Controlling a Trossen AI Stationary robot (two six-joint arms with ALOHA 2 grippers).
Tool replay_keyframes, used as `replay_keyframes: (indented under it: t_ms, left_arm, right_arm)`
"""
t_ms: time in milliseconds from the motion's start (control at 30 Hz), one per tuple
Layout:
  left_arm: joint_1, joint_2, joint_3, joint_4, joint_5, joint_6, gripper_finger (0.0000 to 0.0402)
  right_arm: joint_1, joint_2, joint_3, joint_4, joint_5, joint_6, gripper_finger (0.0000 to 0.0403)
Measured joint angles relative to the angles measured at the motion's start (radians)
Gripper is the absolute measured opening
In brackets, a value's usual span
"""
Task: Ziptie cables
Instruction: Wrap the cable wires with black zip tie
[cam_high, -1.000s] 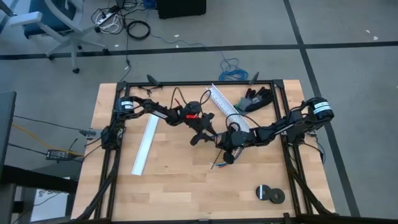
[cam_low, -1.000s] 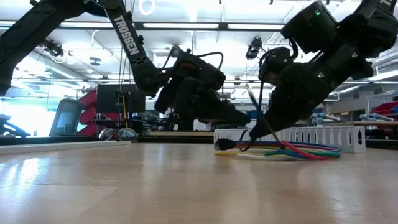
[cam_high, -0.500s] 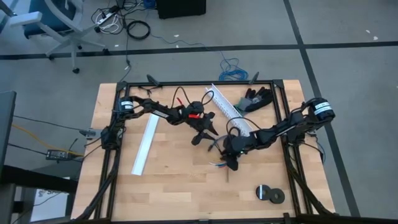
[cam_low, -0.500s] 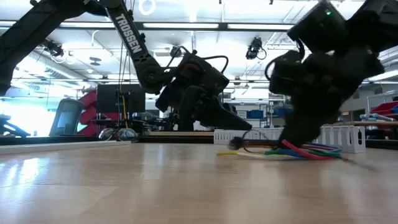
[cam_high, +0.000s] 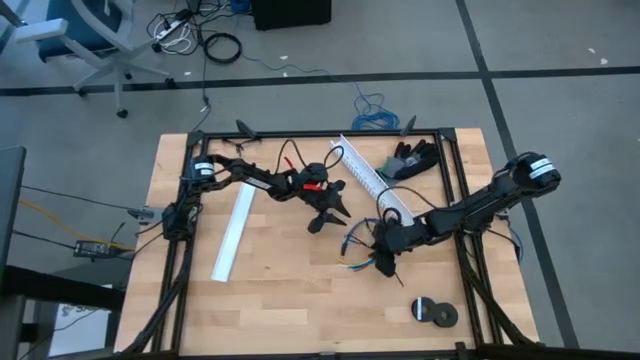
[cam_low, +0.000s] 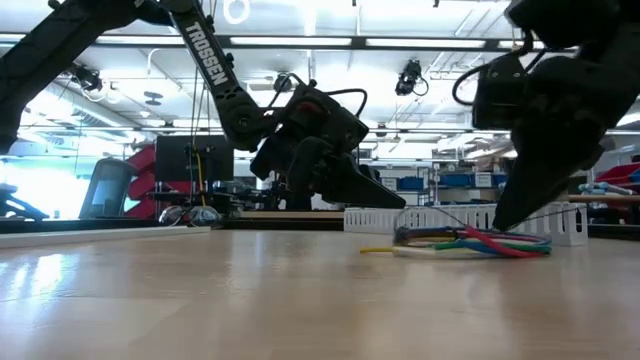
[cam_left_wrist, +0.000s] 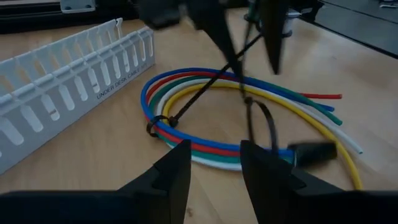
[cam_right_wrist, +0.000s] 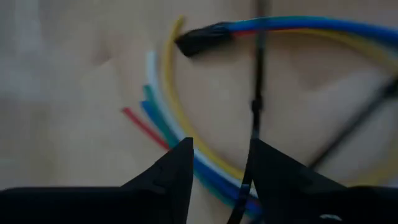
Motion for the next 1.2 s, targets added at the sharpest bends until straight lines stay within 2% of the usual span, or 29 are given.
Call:
replay_keyframes:
  t_ms: [133, 267, 367, 533, 700, 833, 1000, 1200]
  left_arm:
    - [-0.001, 0.0, 0.0, -0.001, 0.0, -0.001, 0.0149]
    - [-0.001, 0.0, 0.0, -0.001, 0.0, -0.001, 0.0149]
    - [-0.001, 0.0, 0.0, -0.001, 0.0, 0.002, 0.0149]
    - [0.003, -0.002, 0.0, -0.006, -0.021, 0.058, 0.0149]
    - [0.013, -0.025, 0.028, -0.112, -0.064, 0.136, 0.0149]
    - [0.013, -0.047, 0.08, -0.275, -0.174, 0.278, 0.0146]
    - [0.013, -0.057, 0.142, -0.473, -0.215, 0.416, 0.0139]
    - [0.013, -0.058, 0.217, -0.607, -0.268, 0.448, 0.0135]
  right_arm:
    - [0.014, -0.095, 0.0, -0.168, 0.108, 0.032, 0.0141]
    - [0.043, -0.177, 0.0, -0.314, 0.137, 0.153, 0.0139]
    - [0.092, -0.209, 0.0, -0.361, 0.183, 0.251, 0.0136]
    - [0.207, -0.189, 0.0, -0.327, 0.331, 0.375, 0.0128]
    - [0.323, -0.103, 0.001, -0.203, 0.533, 0.453, 0.0116]
    - [0.39, 0.023, 0.002, -0.098, 0.657, 0.529, 0.0106]
    - [0.414, 0.212, 0.002, 0.018, 0.718, 0.655, 0.0089]
    - [0.356, 0.342, 0.078, 0.001, 0.765, 0.638, 0.0069]
